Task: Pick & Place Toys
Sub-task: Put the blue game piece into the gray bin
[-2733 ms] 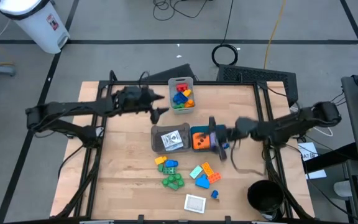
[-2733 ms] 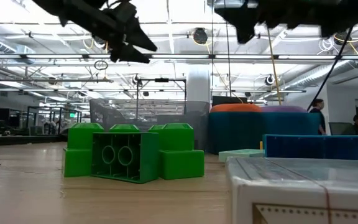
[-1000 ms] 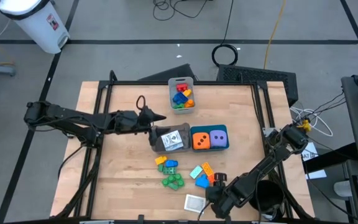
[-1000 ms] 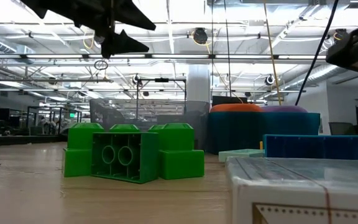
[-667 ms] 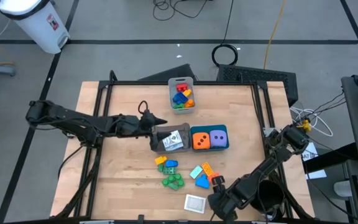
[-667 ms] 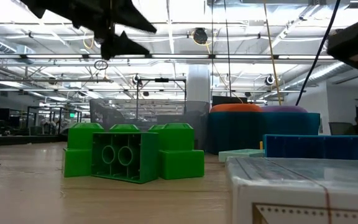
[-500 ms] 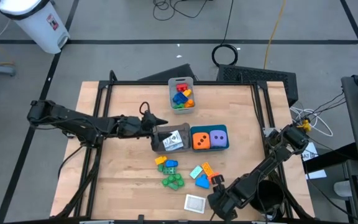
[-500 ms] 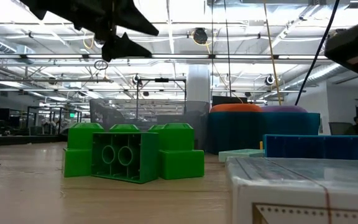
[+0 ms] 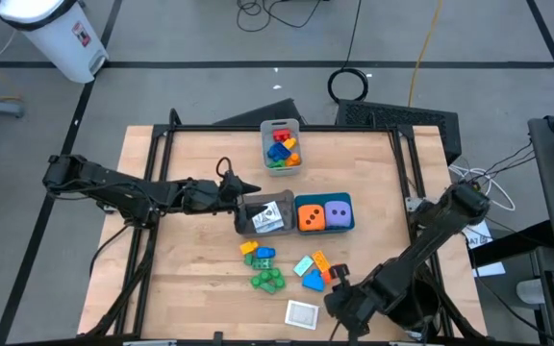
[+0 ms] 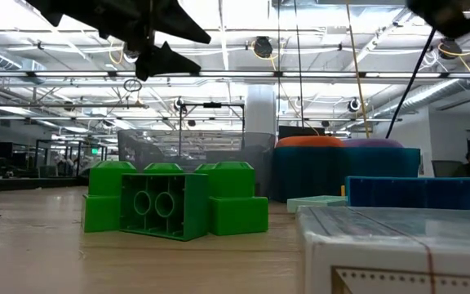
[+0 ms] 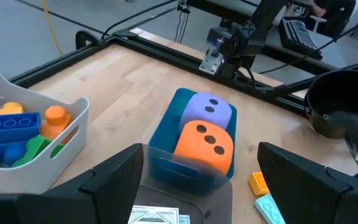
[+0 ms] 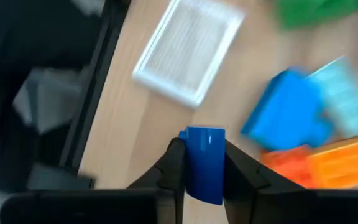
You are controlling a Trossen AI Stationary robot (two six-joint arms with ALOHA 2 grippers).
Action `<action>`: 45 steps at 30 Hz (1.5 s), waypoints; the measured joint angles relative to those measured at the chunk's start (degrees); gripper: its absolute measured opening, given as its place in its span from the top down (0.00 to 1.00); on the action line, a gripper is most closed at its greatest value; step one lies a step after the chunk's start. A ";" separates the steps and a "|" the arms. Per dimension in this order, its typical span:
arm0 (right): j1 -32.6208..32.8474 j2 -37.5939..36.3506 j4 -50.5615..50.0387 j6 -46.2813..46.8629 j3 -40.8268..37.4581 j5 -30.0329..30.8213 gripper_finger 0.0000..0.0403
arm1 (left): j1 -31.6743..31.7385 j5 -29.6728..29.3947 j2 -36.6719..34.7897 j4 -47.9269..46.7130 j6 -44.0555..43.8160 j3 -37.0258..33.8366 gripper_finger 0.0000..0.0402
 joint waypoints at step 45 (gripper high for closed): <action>-34.82 -30.13 92.13 -31.52 -53.42 -7.58 0.85 | 2.26 18.40 36.86 32.48 17.24 19.27 0.20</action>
